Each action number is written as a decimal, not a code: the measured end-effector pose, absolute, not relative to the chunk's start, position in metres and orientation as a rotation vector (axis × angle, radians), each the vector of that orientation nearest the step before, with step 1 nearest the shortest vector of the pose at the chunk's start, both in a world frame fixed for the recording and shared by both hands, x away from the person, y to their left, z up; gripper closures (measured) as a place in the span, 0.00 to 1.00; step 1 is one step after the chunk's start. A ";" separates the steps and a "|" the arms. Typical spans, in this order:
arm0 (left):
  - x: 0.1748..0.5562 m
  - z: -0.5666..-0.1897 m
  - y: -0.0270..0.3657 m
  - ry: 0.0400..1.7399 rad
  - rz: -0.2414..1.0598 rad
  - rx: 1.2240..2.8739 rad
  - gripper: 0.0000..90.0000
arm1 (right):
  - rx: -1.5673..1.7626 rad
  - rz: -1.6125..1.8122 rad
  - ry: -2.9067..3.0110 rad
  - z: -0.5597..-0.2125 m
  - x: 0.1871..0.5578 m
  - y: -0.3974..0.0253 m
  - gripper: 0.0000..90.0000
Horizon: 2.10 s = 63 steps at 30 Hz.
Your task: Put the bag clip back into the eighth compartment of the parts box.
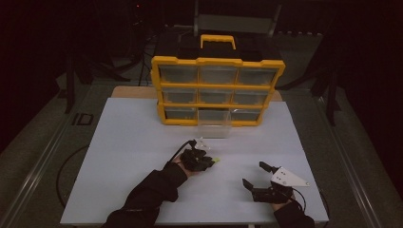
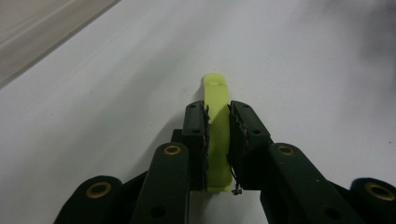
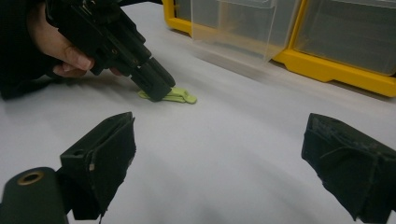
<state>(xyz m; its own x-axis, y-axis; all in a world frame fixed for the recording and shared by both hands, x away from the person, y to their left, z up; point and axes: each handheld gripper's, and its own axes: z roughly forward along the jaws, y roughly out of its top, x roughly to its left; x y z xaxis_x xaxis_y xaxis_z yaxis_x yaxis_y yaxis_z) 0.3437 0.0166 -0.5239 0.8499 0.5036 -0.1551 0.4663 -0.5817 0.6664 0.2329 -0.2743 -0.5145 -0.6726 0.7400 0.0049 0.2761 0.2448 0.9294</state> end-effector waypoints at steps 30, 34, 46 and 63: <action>0.335 -0.480 0.027 0.540 0.071 2.331 0.88 | 0.928 1.420 2.081 -0.514 0.233 -0.274 0.11; 0.334 -0.473 0.030 0.518 0.071 2.335 0.88 | 0.929 1.422 2.080 -0.514 0.233 -0.275 0.11; 0.336 -0.450 0.036 0.462 0.067 2.323 0.88 | 0.931 1.424 2.082 -0.515 0.233 -0.274 0.11; 0.344 -0.419 0.041 0.399 0.067 2.300 0.88 | 0.931 1.425 2.079 -0.514 0.233 -0.275 0.11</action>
<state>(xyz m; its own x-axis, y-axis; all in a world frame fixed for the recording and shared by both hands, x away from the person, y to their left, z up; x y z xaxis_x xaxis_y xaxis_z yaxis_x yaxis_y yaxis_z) 0.3443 0.0411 -0.4192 0.9493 0.3053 -0.0750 0.2636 -0.6429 0.7192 0.2329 -0.2747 -0.5141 -0.6702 0.7422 0.0090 0.2762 0.2381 0.9311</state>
